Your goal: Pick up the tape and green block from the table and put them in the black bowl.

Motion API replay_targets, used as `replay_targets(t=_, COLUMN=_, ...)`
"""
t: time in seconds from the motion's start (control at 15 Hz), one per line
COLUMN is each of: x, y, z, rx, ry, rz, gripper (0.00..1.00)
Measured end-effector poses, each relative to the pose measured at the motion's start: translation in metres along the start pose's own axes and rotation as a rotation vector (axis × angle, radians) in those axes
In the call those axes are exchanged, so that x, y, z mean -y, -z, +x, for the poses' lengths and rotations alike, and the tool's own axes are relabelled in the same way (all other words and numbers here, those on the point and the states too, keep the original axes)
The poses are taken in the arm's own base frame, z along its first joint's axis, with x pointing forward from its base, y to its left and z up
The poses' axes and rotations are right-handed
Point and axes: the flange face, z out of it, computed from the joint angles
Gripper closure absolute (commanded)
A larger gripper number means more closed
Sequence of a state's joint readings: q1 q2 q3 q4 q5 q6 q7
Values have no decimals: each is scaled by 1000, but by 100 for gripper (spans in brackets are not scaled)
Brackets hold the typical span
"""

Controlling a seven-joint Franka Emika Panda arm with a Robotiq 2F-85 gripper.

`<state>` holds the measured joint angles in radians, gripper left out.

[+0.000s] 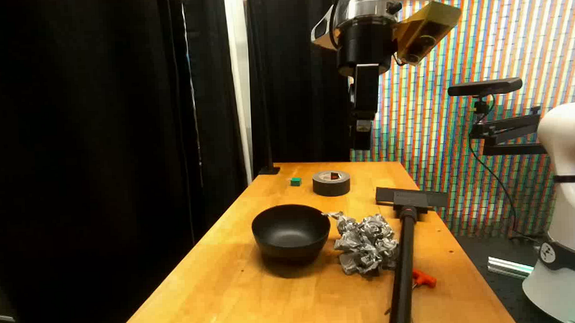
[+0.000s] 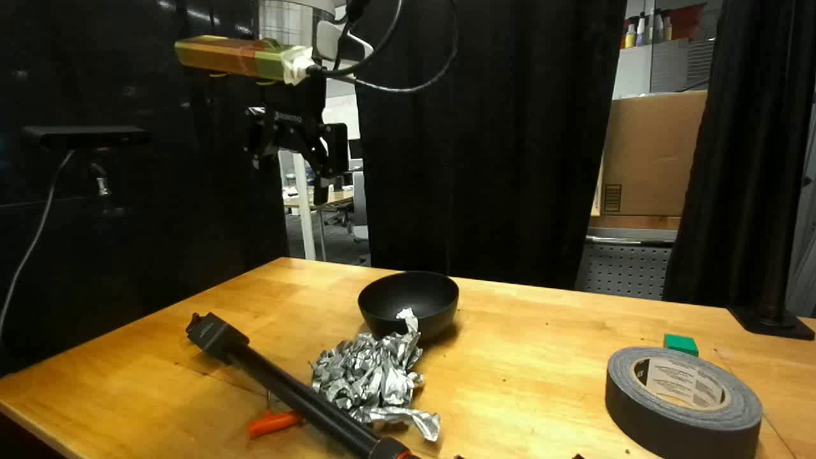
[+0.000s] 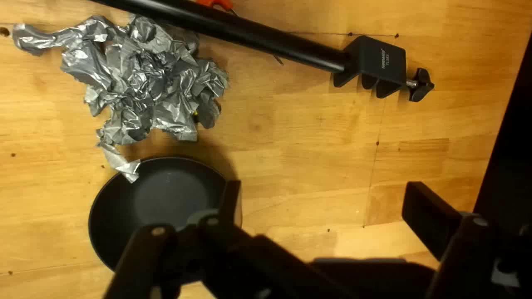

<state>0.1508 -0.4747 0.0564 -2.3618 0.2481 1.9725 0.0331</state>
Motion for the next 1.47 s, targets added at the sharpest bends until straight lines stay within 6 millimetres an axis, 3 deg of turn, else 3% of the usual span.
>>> replay_targets(t=0.27, x=3, y=10, z=2, rx=-22, ry=5, rz=3, gripper=0)
replay_targets(t=1.47, x=3, y=10, z=2, rx=-22, ry=5, rz=3, gripper=0)
